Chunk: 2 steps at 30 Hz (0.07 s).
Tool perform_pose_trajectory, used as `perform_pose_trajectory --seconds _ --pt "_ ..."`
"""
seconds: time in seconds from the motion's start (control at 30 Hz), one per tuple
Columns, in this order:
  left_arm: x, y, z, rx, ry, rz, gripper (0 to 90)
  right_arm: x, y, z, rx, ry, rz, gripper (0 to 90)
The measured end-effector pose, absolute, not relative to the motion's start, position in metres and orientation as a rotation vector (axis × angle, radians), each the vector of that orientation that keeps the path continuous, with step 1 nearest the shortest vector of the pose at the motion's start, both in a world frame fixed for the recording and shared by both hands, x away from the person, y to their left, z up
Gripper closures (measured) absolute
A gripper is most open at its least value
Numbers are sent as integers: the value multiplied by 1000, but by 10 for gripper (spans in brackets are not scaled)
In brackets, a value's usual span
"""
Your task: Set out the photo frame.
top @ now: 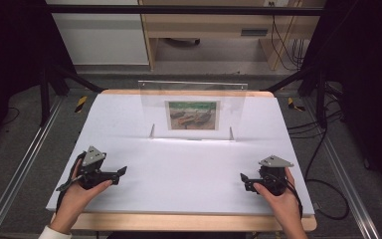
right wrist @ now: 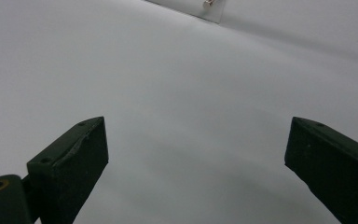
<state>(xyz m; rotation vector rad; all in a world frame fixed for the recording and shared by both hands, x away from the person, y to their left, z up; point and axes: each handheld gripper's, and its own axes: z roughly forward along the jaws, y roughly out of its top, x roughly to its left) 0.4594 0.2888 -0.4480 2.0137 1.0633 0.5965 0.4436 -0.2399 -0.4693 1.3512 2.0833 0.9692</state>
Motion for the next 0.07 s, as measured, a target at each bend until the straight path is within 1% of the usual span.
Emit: perform_pose_trajectory --seconds 0.07 --pt "459 288 -448 2018 1059 596 73 445 -243 -471 1368 2070 978 66"
